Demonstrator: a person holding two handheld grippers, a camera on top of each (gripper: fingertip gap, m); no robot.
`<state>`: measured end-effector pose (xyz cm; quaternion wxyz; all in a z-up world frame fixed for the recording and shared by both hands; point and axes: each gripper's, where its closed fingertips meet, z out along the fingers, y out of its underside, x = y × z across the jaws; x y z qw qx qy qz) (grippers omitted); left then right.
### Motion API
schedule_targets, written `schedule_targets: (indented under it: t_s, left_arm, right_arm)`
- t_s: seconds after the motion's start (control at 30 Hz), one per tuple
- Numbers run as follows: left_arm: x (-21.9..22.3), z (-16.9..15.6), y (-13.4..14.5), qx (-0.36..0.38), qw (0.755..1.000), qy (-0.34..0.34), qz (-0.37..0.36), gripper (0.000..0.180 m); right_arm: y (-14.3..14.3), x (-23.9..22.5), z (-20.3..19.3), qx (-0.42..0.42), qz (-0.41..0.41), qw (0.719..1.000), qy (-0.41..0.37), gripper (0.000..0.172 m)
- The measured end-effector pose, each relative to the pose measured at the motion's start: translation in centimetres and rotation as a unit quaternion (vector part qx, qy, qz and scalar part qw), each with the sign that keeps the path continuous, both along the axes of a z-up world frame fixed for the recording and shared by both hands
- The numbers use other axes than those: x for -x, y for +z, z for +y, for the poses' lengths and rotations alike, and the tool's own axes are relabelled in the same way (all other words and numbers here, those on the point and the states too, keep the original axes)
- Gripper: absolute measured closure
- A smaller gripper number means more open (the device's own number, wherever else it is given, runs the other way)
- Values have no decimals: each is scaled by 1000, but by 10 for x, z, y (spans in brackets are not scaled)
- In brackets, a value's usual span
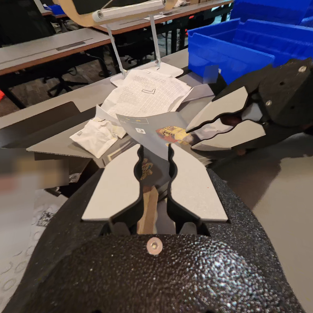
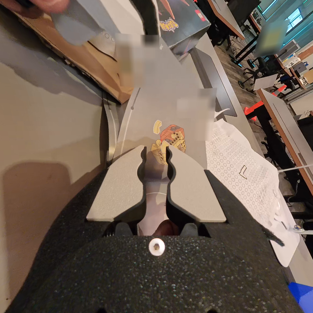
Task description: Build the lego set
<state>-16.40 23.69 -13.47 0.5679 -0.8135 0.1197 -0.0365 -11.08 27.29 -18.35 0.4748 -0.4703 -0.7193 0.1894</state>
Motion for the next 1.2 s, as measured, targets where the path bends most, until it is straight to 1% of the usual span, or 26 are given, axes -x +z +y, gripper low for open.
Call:
schedule_targets:
  t_s: [0.17,0.23,0.3,0.4,0.47,0.57,0.73,0.8,0.97,1.2]
  left_arm:
    - [4,-2,6,-34,997,17,72,153]
    - [-1,-1,7,-43,995,10,87,153]
    - [-15,0,-8,-7,996,-24,85,156]
    - [-23,-1,-50,98,988,-50,107,157]
    - [-24,0,-64,123,982,-54,134,159]
    - [-28,1,-73,142,979,-62,130,163]
    - [-28,0,-73,147,982,-66,102,166]
    - [-27,0,-72,147,982,-65,96,166]
    - [-26,-1,-72,149,983,-64,90,166]
    - [-26,-1,-72,148,983,-65,88,166]
  right_arm:
    - [0,5,-1,-3,2,1000,2,151]
    - [1,6,-1,-3,5,1000,2,151]
    - [1,7,-1,-1,8,1000,4,151]
    - [2,8,-1,0,18,1000,5,152]
    - [2,9,-3,5,25,1000,8,152]
    - [4,10,-3,6,32,999,10,152]
    - [13,3,2,-14,28,999,14,152]
    - [15,-4,8,-22,12,1000,17,152]
    - [3,-23,23,-35,-51,998,27,152]
    - [-7,-24,16,-43,-65,996,53,152]
